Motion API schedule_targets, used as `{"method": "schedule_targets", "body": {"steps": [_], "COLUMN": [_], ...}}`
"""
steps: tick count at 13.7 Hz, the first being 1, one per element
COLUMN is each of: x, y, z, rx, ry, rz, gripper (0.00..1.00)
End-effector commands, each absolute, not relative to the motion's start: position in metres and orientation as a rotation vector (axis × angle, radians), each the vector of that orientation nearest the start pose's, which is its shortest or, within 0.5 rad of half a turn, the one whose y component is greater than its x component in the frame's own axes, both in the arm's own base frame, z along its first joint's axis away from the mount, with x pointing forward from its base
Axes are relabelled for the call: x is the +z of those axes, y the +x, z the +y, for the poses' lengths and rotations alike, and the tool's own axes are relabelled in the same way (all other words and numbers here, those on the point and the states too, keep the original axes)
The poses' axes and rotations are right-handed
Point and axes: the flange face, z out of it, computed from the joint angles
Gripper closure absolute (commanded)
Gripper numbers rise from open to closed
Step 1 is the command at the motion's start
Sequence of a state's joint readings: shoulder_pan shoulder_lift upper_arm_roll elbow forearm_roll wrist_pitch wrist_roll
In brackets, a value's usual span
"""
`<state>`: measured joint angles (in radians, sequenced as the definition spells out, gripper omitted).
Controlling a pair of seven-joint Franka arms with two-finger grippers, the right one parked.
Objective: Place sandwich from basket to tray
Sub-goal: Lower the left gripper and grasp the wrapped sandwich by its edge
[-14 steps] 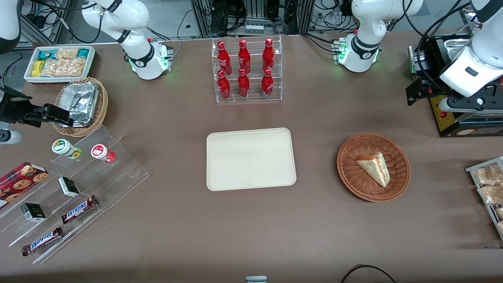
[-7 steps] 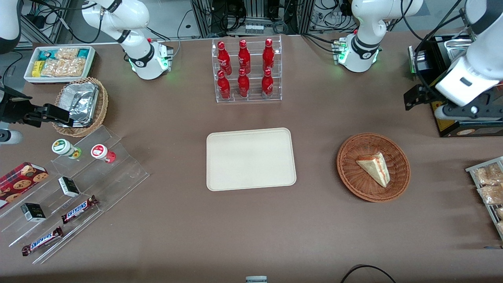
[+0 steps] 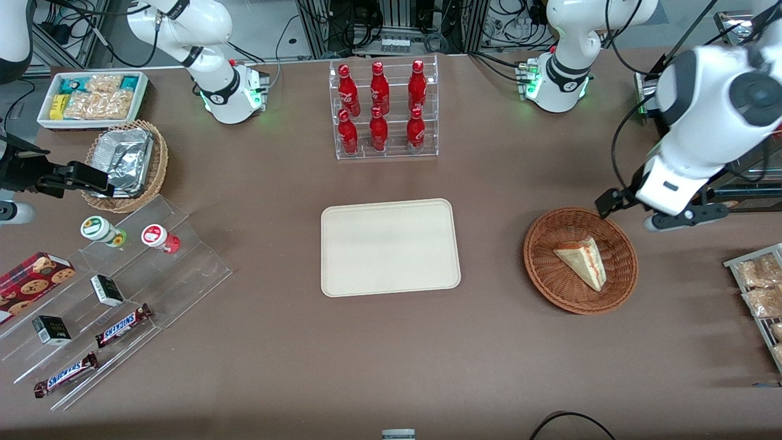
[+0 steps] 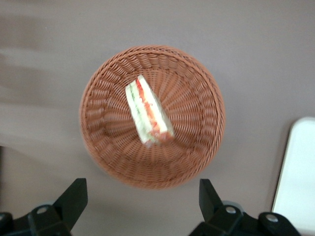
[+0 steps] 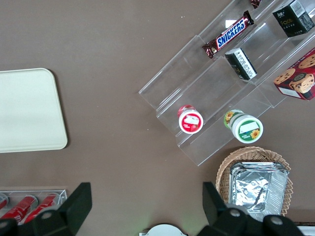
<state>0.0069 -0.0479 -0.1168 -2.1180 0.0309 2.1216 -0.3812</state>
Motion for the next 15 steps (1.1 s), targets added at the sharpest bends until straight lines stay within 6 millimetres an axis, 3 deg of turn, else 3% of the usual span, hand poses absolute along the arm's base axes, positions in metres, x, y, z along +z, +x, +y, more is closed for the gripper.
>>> {"method": "schedule_targets", "body": {"steps": [1, 4, 10, 15], "x": [0.401, 0.367, 0.302, 0.273], "y": [0.524, 0.533, 0.547, 0.548], "z": [-0.058, -0.060, -0.054, -0.052], "rx": [-0.142, -0.137, -0.129, -0.101], "ry": [-3.067, -3.037, -3.027, -3.026], "rz": [-0.646, -0.834, -0.942, -0.949], "gripper": [0.00, 0.00, 0.00, 0.00]}}
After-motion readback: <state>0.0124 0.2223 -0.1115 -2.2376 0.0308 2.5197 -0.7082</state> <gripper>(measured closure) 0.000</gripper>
